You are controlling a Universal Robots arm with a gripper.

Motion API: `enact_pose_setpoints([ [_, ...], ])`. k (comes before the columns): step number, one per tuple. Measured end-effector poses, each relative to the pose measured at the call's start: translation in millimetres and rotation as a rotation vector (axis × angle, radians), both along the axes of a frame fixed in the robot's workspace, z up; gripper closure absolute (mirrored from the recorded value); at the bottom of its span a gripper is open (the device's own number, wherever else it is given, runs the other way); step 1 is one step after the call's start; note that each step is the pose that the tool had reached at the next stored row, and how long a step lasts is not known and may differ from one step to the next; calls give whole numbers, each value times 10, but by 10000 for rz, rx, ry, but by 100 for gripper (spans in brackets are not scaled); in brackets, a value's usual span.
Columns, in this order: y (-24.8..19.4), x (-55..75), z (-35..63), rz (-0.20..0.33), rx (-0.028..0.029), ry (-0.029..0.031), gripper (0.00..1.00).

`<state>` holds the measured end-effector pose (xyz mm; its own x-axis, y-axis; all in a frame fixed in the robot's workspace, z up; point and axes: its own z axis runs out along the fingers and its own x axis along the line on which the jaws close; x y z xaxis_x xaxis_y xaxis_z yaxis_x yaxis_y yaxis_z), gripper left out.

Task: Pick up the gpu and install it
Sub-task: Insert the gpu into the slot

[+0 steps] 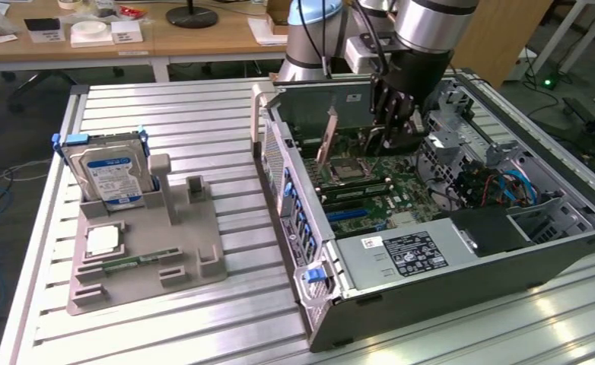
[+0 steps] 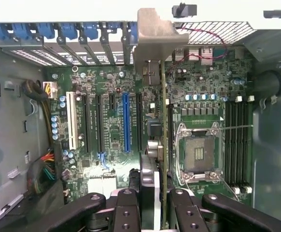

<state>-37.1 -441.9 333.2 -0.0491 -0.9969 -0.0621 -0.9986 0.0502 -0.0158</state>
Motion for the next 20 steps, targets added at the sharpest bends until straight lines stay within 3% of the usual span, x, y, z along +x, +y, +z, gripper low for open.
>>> enact_pose_setpoints([
  [5,0,-8,-68,110,-67,-13,72],
  [11,0,-39,-149,118,-77,-152,72],
  [20,-8,-82,-312,131,-76,-154,72],
])
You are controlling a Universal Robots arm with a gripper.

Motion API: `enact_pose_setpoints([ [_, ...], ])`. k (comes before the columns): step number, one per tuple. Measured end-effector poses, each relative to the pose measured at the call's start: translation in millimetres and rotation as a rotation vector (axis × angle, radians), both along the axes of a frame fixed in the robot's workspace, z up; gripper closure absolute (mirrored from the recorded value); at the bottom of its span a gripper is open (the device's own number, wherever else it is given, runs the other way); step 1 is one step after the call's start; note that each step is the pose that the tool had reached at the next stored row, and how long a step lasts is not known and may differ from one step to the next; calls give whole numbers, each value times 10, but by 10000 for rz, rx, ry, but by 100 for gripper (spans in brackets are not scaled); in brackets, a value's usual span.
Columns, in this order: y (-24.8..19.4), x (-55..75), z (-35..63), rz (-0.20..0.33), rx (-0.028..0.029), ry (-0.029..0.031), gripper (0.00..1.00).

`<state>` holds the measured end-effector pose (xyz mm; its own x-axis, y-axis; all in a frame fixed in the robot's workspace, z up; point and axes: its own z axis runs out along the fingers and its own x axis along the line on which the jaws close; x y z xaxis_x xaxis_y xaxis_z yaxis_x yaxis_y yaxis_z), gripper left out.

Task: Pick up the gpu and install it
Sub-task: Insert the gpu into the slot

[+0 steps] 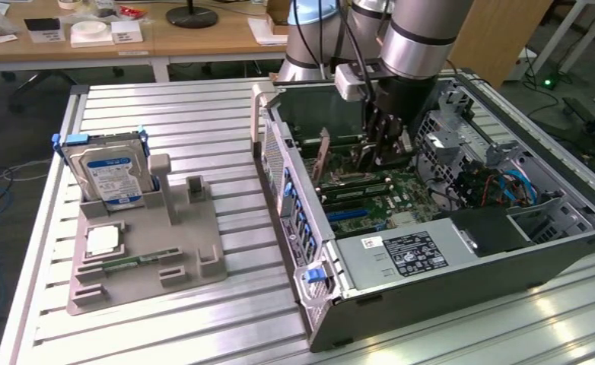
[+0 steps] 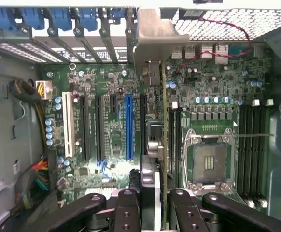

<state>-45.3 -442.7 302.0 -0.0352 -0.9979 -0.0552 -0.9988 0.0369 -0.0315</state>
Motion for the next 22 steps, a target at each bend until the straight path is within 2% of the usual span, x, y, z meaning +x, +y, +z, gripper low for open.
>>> enact_pose_setpoints([
  [10,-5,-21,-182,28,-3,0,72],
  [18,-84,-27,-284,30,-2,-1,72],
  [22,-102,-50,-326,31,-4,0,72],
])
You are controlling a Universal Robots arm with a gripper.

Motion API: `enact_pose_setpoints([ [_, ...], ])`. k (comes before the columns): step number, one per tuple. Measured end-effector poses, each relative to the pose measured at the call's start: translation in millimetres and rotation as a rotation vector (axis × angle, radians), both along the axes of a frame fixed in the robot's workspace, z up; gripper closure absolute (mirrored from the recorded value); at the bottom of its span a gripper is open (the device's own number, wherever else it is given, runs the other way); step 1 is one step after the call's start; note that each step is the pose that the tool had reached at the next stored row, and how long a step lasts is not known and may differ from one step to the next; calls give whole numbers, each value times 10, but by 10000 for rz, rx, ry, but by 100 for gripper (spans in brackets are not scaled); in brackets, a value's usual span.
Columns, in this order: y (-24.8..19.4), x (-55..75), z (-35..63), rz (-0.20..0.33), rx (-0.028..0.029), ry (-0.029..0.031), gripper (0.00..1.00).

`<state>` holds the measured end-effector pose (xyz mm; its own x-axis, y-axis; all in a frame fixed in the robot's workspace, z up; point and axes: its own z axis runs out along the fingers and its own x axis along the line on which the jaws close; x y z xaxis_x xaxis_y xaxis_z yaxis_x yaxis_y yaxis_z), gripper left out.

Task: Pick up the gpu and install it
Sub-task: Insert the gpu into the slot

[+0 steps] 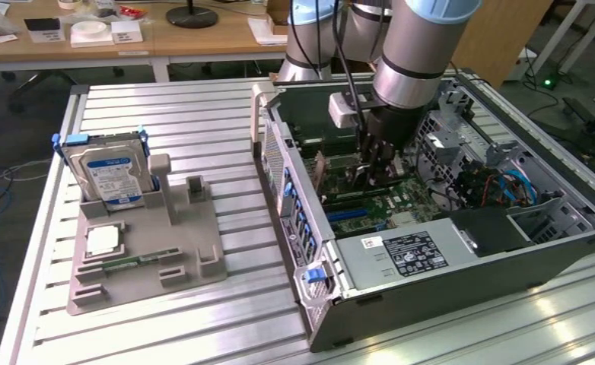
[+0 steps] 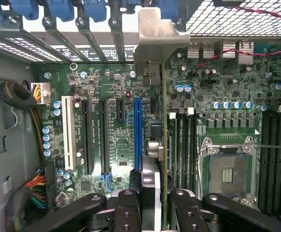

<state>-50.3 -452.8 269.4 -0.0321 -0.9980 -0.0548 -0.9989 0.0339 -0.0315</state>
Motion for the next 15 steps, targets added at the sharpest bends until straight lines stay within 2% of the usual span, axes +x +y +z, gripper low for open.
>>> enact_pose_setpoints([
  [4,-3,-19,-67,5,1,-1,72],
  [8,-50,-23,-101,6,1,0,72],
  [15,-98,-36,-136,11,0,0,72],
])
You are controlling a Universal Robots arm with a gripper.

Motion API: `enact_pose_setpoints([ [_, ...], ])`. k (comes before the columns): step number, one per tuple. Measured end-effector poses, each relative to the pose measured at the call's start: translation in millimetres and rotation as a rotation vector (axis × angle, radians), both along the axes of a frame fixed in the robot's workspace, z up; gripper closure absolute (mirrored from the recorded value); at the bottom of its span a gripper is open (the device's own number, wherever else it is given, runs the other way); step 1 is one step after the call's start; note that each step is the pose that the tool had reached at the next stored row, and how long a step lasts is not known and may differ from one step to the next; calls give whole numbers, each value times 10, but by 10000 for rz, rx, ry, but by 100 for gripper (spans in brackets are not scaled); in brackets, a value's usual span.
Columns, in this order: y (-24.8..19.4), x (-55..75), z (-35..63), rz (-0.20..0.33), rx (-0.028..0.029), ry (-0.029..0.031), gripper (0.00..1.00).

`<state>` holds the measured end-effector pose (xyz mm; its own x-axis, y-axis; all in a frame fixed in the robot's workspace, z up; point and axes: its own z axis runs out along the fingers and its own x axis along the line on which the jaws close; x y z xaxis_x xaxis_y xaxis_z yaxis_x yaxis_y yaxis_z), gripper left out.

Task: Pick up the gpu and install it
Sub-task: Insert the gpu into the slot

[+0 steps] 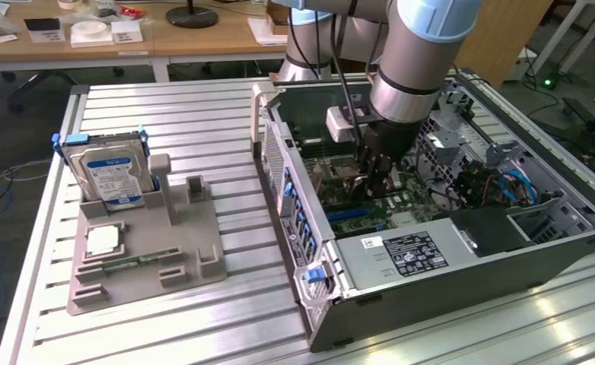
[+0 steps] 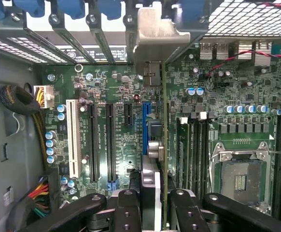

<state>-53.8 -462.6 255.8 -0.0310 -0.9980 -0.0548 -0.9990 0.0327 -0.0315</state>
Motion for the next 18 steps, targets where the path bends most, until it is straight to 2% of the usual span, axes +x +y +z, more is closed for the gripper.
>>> enact_pose_setpoints([
  [11,-25,-58,-104,8,1,0,72],
  [18,-25,-106,-123,12,3,-2,72],
])
